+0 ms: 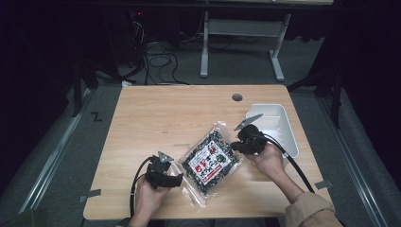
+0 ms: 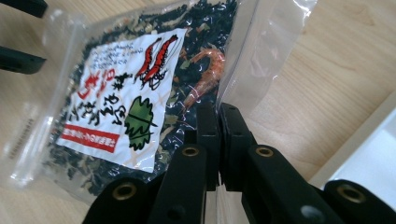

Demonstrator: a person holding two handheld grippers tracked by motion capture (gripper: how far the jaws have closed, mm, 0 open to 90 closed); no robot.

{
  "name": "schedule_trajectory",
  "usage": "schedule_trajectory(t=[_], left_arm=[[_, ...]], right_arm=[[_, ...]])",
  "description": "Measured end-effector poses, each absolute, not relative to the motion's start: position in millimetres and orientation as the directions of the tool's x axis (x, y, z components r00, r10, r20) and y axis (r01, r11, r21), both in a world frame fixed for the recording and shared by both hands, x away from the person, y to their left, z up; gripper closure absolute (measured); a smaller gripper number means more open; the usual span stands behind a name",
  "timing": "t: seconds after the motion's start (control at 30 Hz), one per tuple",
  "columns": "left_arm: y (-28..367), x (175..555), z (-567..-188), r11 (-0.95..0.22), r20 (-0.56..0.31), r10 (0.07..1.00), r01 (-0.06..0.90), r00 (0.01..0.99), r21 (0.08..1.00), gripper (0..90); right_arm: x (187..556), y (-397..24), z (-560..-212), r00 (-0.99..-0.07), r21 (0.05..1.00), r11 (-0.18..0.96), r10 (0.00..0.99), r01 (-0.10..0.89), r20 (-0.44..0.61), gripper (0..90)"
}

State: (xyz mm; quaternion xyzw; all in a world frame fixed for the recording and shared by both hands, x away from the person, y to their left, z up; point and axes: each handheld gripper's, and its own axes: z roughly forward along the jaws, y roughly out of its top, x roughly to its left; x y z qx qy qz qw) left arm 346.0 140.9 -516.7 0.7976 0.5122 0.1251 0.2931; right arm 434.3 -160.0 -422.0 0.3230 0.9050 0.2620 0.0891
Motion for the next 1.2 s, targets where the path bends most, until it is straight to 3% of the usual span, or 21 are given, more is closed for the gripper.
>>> schedule_trajectory(t=[0.6, 1.2], left_arm=[[141, 345, -517, -0.315, -0.098, 0.885, 0.740, 0.455, 0.594, 25.6], [141, 345, -518, -0.317, -0.110, 0.879, 0.741, 0.464, 0.592, 27.4]], right_arm=[[423, -191, -385, -0.801, 0.592, 0.654, 0.599, 0.470, -0.025, 89.8], [421, -213, -368, -0.786, 0.628, 0.626, 0.617, 0.463, -0.036, 89.6]])
